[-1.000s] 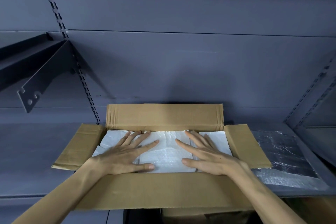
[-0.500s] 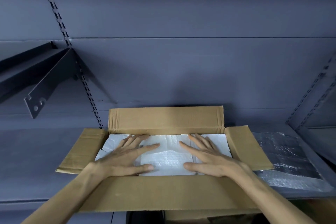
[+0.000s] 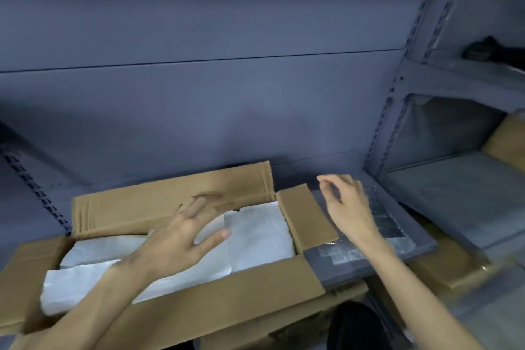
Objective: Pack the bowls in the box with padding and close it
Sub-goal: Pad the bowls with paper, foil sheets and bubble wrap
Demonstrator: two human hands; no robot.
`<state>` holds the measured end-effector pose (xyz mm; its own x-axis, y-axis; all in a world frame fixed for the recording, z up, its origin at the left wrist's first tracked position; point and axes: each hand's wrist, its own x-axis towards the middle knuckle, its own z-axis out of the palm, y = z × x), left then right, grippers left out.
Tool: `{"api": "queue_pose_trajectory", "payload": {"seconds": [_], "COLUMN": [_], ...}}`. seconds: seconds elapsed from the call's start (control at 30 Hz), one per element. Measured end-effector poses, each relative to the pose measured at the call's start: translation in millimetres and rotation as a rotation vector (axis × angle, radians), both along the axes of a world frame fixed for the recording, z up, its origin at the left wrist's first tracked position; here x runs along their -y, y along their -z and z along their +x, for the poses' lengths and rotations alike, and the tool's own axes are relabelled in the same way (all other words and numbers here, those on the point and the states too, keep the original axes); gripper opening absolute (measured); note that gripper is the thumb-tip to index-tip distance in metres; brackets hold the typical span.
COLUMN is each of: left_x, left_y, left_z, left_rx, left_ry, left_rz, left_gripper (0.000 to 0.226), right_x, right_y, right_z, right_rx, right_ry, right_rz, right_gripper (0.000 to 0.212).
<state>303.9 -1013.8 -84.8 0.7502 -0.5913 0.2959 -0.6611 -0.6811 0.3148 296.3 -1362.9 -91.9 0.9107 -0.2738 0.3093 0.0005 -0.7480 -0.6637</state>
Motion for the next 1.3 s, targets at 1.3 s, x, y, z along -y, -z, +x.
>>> {"api": "queue_pose_trajectory", "payload": {"seconds": [1.3], "left_x": [6], "left_y": [-63], "left_z": [1], "left_rx": [-0.402], "left_ry": [-0.298], "left_rz": [-0.726], "left_gripper": [0.027], "right_x": [-109], "right_y": [-60], "right_z": [-34], "right_rx": [0.266], "right_ry": [-0.333], "right_rz": [0.824], "right_gripper": [0.015]}}
